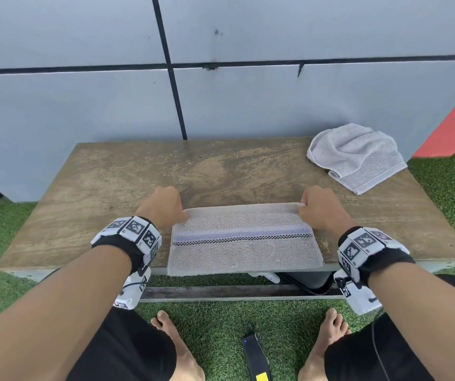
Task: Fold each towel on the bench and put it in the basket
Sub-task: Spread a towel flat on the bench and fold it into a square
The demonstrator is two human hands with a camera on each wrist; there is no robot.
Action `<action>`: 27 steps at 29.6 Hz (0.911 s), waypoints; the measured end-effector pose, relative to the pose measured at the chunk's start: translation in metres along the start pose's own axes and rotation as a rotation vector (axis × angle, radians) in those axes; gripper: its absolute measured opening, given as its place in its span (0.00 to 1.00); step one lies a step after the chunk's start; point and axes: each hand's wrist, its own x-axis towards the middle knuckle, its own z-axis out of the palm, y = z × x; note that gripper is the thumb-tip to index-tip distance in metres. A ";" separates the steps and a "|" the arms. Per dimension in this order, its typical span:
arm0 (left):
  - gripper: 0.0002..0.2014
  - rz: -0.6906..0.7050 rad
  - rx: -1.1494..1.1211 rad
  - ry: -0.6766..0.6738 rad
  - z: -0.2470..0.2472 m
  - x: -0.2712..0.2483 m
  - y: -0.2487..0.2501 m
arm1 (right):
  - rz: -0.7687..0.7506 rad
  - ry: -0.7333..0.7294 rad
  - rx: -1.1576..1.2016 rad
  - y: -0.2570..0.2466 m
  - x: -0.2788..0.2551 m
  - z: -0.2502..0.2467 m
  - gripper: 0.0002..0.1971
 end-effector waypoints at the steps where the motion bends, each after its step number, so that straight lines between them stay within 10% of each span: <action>1: 0.15 0.016 -0.002 -0.004 -0.004 -0.002 0.003 | 0.002 0.002 0.014 -0.001 0.001 -0.005 0.06; 7: 0.14 0.156 0.000 0.111 -0.043 0.003 0.011 | -0.102 0.167 0.096 -0.015 -0.001 -0.050 0.15; 15: 0.03 0.202 -0.201 0.650 -0.074 -0.019 0.014 | -0.291 0.579 0.269 -0.003 -0.010 -0.077 0.04; 18: 0.02 0.162 -0.174 0.586 -0.040 -0.030 0.006 | -0.279 0.466 0.214 0.012 -0.024 -0.054 0.07; 22: 0.05 -0.037 -0.144 0.166 0.011 -0.040 -0.007 | -0.102 0.029 0.078 0.031 -0.044 -0.017 0.11; 27: 0.07 -0.166 -0.286 0.187 0.033 -0.043 -0.012 | 0.020 0.067 0.182 0.037 -0.049 0.004 0.03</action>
